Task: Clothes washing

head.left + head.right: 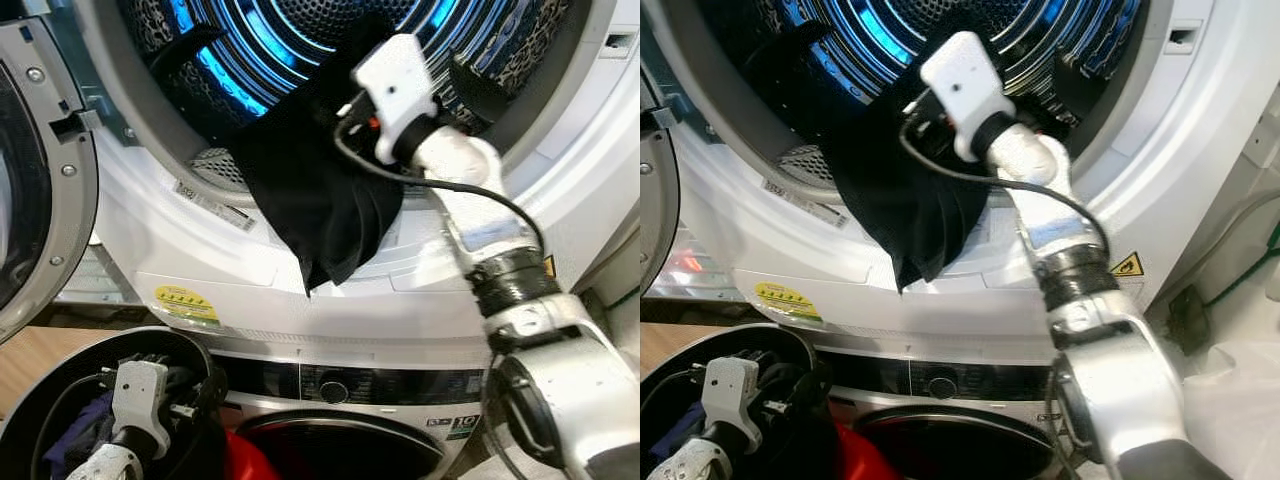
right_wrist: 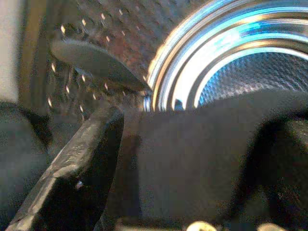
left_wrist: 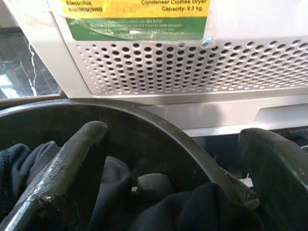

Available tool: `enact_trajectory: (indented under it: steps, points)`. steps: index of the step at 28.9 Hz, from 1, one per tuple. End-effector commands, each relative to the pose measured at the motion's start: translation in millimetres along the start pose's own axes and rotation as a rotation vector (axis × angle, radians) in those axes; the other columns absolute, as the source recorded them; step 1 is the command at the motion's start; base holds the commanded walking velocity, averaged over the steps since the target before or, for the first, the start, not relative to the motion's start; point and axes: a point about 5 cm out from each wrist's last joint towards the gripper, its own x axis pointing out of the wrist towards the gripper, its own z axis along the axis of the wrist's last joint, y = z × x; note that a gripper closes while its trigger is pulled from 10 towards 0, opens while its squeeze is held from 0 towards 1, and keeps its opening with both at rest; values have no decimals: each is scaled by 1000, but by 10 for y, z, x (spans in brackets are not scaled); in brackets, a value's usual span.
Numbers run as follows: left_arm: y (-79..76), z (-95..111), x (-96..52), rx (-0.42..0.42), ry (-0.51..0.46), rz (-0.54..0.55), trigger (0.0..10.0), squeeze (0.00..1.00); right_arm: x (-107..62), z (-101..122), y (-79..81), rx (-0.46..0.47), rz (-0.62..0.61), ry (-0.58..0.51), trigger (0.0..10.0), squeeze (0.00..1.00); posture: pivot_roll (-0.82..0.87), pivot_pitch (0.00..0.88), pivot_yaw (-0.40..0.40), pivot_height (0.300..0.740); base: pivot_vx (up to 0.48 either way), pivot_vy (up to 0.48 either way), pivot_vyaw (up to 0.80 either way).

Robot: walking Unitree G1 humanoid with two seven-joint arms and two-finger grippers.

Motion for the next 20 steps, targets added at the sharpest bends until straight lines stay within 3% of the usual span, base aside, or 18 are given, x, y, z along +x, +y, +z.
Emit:
enact_trajectory:
  steps: [1,13,16,18,20]
  points:
    - [7,-37,-9,1,25,6,10000,0,-65,91,-64,21,-11,-33,10000,0,46,0,91,740,0,0,0]
    - [5,-41,0,-3,24,10,10000,0,-425,48,-64,105,32,-31,10000,0,45,0,89,740,0,0,0]
    - [10,-39,6,-4,23,13,10000,0,-560,112,-66,217,64,-76,10000,0,40,0,90,740,0,0,0]
    - [6,-43,6,-4,24,12,10000,0,-637,122,-6,238,112,-100,10000,0,39,0,89,740,0,0,0]
    - [1,-53,2,-6,26,10,10000,0,-711,158,81,340,146,-151,10000,0,37,0,90,740,0,0,0]
